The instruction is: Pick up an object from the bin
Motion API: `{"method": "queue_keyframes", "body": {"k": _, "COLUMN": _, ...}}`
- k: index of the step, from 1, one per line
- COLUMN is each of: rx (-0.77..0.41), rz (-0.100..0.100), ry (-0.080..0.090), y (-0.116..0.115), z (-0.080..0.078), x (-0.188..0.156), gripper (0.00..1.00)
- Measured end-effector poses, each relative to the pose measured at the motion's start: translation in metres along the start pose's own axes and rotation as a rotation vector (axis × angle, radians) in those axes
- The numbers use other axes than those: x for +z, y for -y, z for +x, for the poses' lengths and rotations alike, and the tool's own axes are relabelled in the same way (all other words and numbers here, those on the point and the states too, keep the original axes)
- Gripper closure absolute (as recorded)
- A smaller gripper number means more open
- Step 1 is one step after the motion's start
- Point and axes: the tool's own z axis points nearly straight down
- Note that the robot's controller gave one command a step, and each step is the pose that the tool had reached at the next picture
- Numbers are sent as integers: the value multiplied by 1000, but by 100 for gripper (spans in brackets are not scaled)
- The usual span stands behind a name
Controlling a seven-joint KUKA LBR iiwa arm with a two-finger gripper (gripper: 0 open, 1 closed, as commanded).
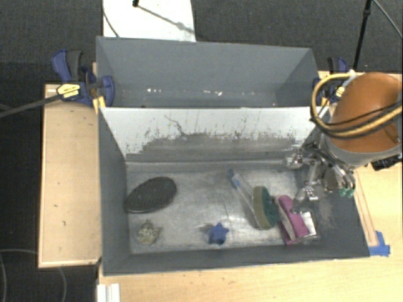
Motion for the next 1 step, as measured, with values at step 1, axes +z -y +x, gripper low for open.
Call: {"method": "queue_keyframes", "body": {"k": 1, "rx": 454, "rz": 3, "ry": -4, "y": -9, "z": 4, "x": 102, "gripper": 0}}
